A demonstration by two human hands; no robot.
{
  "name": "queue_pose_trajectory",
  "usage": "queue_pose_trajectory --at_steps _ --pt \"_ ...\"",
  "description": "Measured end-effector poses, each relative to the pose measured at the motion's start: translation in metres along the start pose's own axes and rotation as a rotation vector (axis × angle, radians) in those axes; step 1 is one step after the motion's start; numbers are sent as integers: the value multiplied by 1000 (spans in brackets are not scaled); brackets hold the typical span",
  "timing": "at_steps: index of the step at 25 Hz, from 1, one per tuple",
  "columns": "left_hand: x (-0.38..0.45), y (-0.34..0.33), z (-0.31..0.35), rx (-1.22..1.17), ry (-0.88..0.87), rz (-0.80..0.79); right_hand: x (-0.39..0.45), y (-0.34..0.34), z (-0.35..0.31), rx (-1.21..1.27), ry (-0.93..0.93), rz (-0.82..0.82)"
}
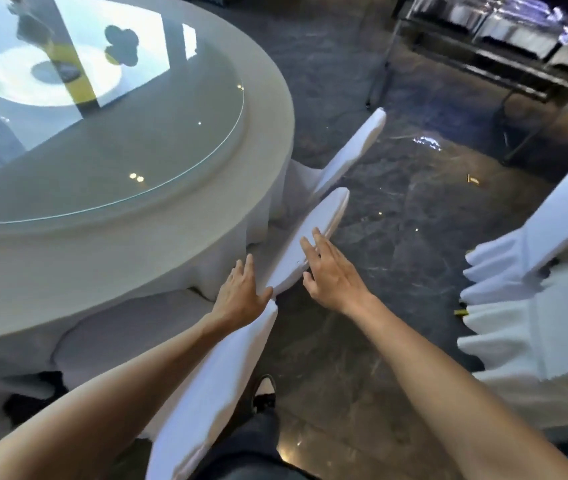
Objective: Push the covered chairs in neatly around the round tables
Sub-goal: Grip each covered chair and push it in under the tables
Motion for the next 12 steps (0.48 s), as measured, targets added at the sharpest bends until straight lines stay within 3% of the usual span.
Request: queue_pose_trajectory --at_steps 4,9,12 --pt "46 -19 17 -59 96 -75 49 -15 43 -42 129 -92" --pt "70 -17 11 -37 179 -50 100 -41 77 -79 254 -265" --pt "73 -22 1 -42 312 -36 121 -68 91 -164 426 -457"
Point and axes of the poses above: each hand's wrist, its own x-axis towards the middle knuckle, its own y-axis out of the back of the hand, z = x × y, the point moved 4 cm from there along x, towards the middle knuckle, and after that the axes turned 10 degrees about z, right-handed, at the moved point
